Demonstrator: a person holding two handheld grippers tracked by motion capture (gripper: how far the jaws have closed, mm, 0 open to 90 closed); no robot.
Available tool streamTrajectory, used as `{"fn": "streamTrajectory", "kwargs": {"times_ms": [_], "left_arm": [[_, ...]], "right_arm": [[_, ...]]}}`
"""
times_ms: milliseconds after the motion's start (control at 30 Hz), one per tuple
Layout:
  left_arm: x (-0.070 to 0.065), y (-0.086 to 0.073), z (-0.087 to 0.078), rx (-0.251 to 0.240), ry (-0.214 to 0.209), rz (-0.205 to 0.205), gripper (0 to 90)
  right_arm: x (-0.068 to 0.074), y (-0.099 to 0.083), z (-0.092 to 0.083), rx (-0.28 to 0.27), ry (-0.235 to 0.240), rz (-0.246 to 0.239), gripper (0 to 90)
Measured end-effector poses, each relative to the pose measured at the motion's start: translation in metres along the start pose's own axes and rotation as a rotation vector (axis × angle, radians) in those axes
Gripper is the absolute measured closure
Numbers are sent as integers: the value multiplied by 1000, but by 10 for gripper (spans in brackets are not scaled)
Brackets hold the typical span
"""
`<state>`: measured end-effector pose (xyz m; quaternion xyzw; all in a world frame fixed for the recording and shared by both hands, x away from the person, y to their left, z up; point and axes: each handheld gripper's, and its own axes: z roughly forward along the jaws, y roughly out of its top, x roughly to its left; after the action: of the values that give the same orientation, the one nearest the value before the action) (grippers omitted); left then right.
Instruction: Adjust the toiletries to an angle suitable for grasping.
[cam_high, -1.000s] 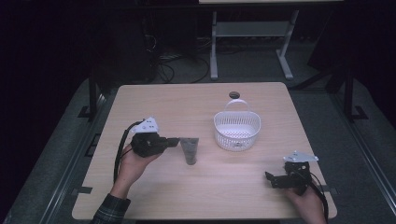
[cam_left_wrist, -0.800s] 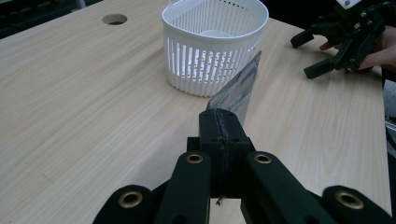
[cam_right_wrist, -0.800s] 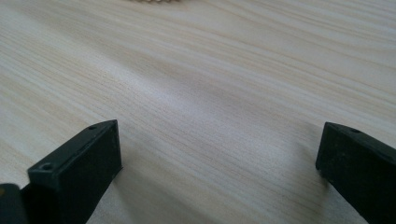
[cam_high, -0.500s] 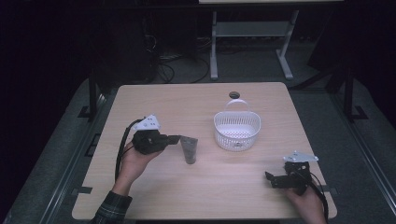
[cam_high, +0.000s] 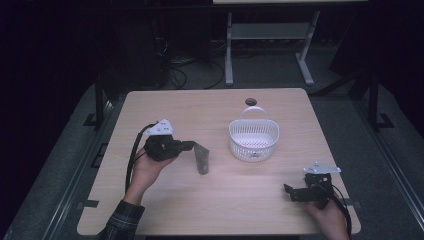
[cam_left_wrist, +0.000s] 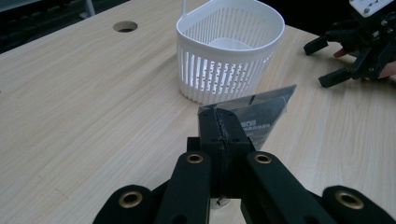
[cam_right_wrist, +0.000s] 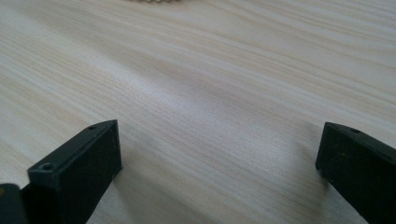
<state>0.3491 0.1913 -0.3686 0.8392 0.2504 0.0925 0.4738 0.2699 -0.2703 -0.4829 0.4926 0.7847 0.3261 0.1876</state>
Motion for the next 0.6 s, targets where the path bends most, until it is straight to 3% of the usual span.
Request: {"fn": "streamTrajectory", "kwargs": {"times_ms": [600], "left_arm": [[7,9,9,-11,14,-1,896]], "right_arm": [[0,0,0,0,-1,1,0]]}}
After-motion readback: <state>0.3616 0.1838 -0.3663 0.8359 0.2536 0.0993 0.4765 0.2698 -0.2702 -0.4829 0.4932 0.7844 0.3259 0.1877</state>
